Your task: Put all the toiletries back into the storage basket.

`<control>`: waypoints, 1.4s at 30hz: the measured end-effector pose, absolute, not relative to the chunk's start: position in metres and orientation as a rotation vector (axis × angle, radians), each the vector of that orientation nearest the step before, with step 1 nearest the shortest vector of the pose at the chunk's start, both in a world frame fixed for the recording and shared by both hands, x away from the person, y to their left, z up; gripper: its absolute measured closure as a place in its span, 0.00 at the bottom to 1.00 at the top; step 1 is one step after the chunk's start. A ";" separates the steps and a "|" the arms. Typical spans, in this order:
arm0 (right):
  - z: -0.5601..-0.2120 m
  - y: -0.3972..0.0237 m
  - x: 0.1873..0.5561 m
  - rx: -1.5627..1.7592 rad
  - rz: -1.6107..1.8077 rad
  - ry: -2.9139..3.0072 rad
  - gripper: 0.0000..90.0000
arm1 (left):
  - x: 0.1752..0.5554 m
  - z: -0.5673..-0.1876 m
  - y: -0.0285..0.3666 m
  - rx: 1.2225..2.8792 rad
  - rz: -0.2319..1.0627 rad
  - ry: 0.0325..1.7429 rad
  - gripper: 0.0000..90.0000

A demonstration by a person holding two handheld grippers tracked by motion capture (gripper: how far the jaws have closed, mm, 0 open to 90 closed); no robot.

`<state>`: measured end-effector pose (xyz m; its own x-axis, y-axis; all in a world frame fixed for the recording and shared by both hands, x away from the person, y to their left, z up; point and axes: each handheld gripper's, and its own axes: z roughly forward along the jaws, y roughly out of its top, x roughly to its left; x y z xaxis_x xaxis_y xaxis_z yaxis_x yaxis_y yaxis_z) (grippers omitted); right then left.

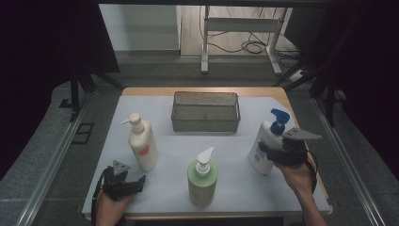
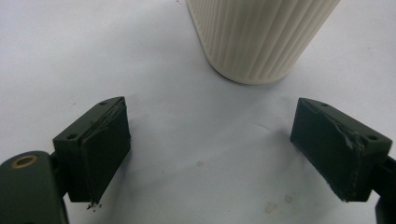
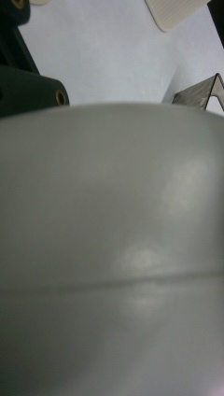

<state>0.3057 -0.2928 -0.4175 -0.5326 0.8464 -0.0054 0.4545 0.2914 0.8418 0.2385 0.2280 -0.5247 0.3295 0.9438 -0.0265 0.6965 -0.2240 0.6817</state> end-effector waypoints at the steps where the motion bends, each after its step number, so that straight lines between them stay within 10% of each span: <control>1: -0.417 -0.293 0.306 1.164 1.151 2.110 0.41 | 0.239 -0.525 0.228 2.000 0.536 1.436 0.13; 42: -0.375 -0.265 0.317 1.073 1.242 2.168 0.42 | 0.239 -0.525 0.228 2.003 0.535 1.432 0.13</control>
<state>0.3172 -0.2649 -0.3749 -0.6144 0.7888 0.0173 0.4141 0.3038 0.8580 0.2387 0.2284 -0.5246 0.3326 0.9427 -0.0251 0.6953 -0.2272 0.6819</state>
